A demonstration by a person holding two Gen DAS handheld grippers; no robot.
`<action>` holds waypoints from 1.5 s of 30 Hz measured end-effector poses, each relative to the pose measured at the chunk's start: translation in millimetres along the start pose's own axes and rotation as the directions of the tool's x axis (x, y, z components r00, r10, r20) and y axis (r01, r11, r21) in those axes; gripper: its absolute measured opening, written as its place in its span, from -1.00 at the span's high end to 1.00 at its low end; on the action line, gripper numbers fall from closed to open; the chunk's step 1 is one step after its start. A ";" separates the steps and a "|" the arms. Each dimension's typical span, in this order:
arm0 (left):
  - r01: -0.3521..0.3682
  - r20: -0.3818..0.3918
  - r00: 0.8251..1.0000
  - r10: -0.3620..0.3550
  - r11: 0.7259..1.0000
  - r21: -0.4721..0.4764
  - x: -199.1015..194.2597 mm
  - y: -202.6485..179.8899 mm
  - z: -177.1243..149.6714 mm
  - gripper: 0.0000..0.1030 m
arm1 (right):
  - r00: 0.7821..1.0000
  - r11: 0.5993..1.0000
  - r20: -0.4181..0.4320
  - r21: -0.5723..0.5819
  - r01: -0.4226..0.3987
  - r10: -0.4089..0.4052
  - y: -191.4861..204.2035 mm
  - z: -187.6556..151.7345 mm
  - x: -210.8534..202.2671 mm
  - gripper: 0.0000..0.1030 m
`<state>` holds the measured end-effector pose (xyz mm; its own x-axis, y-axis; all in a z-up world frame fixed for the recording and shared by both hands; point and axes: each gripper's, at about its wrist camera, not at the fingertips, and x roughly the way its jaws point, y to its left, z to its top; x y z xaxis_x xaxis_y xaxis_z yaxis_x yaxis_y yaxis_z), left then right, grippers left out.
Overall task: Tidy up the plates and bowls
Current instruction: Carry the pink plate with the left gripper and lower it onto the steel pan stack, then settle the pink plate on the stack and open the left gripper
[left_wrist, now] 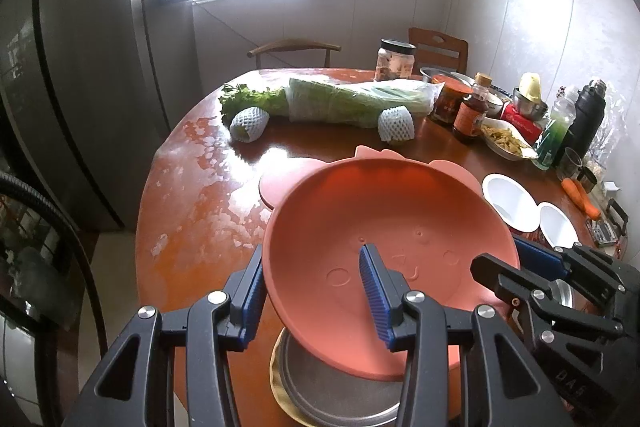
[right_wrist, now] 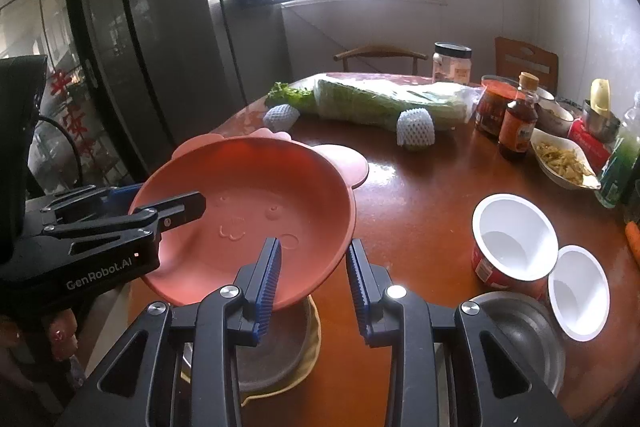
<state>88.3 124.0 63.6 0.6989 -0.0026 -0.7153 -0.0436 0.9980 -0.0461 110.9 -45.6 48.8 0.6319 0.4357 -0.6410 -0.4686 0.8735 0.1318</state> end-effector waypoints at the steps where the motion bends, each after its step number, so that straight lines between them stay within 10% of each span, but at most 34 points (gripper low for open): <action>1: -0.002 0.000 1.000 0.002 1.000 0.001 -0.6 0.0 -1.4 0.12 | 1.000 1.000 0.001 -0.002 0.001 -0.001 1.0 -0.9 -0.8 0.33; 45: -0.027 -0.041 0.999 0.027 0.999 -0.018 2.5 7.8 -74.3 0.12 | 0.998 0.998 -0.058 -0.070 -0.001 -0.003 26.0 -56.0 4.8 0.33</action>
<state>36.7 127.0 9.7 0.6672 0.0214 -0.7445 -0.0758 0.9963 -0.0393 67.1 -33.0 6.8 0.5963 0.4196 -0.6843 -0.5115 0.8556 0.0789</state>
